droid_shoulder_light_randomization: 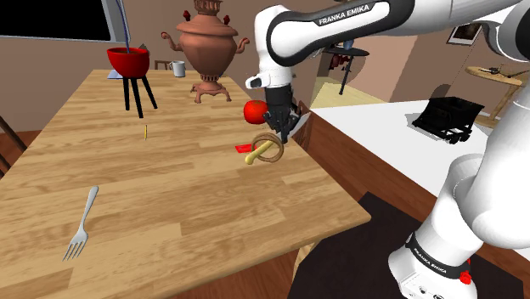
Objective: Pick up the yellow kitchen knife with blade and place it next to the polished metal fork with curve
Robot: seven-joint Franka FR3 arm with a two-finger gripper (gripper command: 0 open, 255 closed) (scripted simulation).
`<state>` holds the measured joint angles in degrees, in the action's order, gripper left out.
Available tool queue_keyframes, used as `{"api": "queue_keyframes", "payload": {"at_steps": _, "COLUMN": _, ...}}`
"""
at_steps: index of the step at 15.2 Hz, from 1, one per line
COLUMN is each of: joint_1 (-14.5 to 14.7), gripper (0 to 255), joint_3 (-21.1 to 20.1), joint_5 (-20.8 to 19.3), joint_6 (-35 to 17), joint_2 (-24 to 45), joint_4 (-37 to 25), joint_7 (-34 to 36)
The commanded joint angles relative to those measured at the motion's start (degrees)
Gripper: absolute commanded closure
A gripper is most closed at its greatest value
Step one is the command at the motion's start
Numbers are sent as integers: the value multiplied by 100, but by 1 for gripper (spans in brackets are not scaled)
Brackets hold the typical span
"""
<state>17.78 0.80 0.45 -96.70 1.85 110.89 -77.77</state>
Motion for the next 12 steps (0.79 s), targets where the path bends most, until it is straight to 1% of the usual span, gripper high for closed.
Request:
{"api": "queue_keyframes", "payload": {"at_steps": 1, "joint_1": 72, "gripper": 255, "joint_3": -69, "joint_5": 37, "joint_6": 43, "joint_2": 19, "joint_4": -61, "joint_7": 132}}
{"api": "queue_keyframes", "payload": {"at_steps": 7, "joint_1": 480, "gripper": 255, "joint_3": -447, "joint_5": 221, "joint_6": 109, "joint_2": 342, "joint_4": -473, "joint_7": 879}}
{"api": "queue_keyframes", "payload": {"at_steps": 12, "joint_1": 825, "gripper": 255, "joint_3": -732, "joint_5": 319, "joint_6": 195, "joint_2": 753, "joint_4": -1007, "joint_7": 1494}}
